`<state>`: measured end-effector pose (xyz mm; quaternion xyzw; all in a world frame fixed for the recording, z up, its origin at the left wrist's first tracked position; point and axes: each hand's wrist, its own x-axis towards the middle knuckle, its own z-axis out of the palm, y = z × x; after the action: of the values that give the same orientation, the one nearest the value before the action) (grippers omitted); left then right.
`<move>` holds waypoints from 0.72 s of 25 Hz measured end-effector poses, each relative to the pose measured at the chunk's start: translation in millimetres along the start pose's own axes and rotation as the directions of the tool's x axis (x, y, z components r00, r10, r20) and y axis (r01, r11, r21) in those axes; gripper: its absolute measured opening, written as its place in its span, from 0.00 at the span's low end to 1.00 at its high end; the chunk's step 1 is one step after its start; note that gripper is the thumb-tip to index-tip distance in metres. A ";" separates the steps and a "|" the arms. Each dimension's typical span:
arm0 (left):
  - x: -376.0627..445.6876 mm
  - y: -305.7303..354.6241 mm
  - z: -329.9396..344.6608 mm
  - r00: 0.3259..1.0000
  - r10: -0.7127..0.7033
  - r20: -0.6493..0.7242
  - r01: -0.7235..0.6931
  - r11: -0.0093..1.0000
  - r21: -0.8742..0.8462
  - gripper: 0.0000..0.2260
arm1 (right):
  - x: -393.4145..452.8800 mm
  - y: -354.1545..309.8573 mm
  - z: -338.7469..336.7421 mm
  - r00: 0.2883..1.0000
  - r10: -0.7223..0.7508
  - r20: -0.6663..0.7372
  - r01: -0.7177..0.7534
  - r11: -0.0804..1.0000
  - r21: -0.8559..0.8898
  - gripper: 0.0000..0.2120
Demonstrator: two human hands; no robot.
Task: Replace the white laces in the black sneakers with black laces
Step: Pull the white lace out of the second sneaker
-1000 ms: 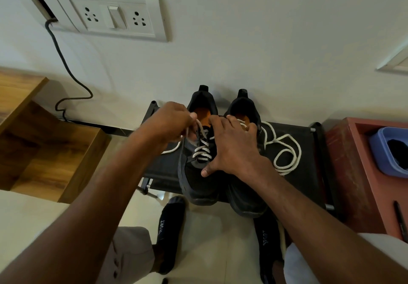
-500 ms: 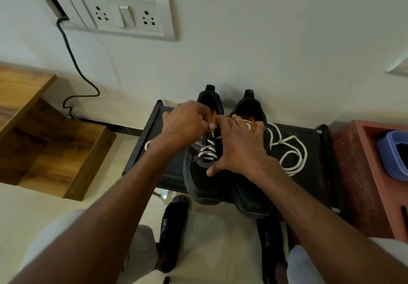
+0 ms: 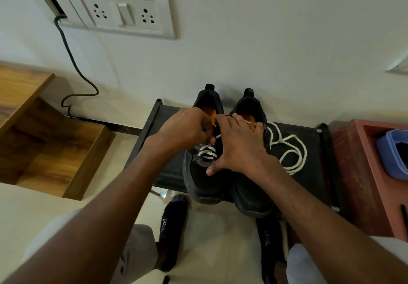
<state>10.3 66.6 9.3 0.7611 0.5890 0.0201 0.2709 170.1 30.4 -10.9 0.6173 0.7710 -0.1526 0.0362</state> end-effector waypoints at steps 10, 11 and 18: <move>-9.7 11.7 -29.9 0.909 -0.185 -0.374 0.078 0.956 -0.282 0.05 | -1.0 2.5 0.0 1.000 -0.006 0.018 0.006 1.000 0.019 0.62; -13.9 4.0 -41.1 0.880 -0.195 -0.433 -0.036 0.882 -0.471 0.05 | -1.0 2.5 0.6 1.000 -0.010 0.020 0.010 1.000 0.028 0.62; -2.6 8.1 -21.6 0.963 -0.226 -0.149 0.026 0.627 -0.778 0.08 | 1.0 -0.8 -0.1 1.000 -0.002 0.030 0.001 1.000 0.010 0.62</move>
<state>9.1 71.3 32.0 0.5214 0.6036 0.3389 0.4990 169.0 31.2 -10.9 0.6144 0.7700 -0.1660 0.0446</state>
